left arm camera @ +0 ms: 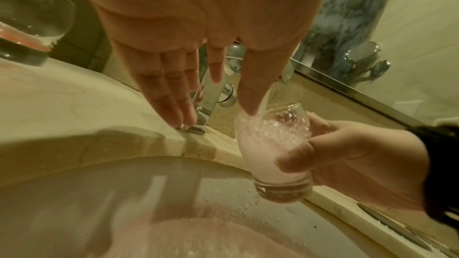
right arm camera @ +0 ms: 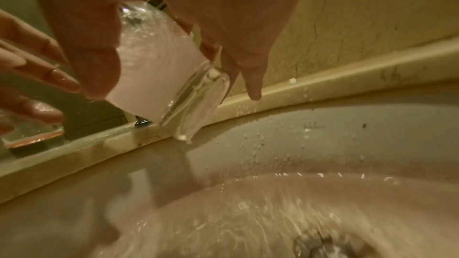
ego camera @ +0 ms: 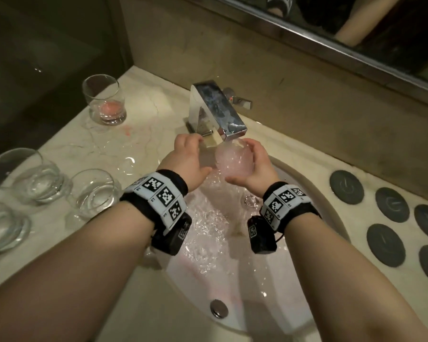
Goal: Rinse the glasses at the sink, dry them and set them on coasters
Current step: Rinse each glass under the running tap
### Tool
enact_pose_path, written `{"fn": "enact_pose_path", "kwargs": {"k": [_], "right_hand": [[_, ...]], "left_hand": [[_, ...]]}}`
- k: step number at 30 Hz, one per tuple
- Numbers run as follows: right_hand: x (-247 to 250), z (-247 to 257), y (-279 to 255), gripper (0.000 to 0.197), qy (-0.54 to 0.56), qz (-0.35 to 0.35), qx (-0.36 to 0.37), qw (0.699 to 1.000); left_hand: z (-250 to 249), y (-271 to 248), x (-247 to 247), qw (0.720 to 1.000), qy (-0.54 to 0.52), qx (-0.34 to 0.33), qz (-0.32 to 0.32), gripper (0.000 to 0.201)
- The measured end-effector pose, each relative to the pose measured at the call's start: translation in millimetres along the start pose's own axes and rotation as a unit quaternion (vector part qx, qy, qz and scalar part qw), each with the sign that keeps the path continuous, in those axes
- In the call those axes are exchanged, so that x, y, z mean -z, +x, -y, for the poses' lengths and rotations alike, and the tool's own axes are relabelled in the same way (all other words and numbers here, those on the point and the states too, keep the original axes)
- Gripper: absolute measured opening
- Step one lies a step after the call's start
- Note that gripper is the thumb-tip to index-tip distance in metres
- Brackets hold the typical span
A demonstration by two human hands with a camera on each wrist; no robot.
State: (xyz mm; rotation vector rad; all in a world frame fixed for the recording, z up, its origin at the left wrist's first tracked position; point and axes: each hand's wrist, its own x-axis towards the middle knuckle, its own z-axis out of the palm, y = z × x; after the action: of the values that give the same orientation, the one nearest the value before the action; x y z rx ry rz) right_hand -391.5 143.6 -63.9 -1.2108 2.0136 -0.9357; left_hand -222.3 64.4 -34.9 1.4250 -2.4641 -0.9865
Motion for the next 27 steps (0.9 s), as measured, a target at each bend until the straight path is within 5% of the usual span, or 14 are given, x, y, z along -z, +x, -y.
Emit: {"fn": "enact_pose_path", "kwargs": {"k": [4,6,10,13,15,18,20,27], "right_hand": [[20,16,-4,0.090,-0.141,0.050,0.008,0.989],[28,23,-5,0.089,-0.270,0.067,0.017,0.960],[37,32,-5,0.083,-0.558,0.082,0.057,0.823],[41,33,-3,0.079,-0.639,0.080,0.065,0.762],[43,31,-2,0.079,-0.615,0.073,0.048,0.783],[38,26,-2,0.085,-0.372,0.062,-0.022,0.926],[27,20,-1,0.091,-0.202,0.035,-0.048,0.978],[-7,14,4,0.086,-0.034,-0.019,-0.052,0.998]], "left_hand": [[0,-2,-4,1.000,-0.020,0.012,-0.003,0.064],[1,-3,-6,0.999,-0.032,0.017,-0.004,0.062],[4,-7,-12,0.998,-0.061,0.030,0.005,0.059],[6,-10,-15,0.997,-0.060,0.037,0.016,0.058],[7,-11,-15,0.998,-0.053,0.035,0.015,0.058],[8,-10,-12,0.998,-0.048,0.031,0.011,0.055],[7,-8,-9,0.999,-0.038,0.020,0.002,0.054],[6,-10,-4,0.999,-0.042,-0.006,-0.011,0.053]]}}
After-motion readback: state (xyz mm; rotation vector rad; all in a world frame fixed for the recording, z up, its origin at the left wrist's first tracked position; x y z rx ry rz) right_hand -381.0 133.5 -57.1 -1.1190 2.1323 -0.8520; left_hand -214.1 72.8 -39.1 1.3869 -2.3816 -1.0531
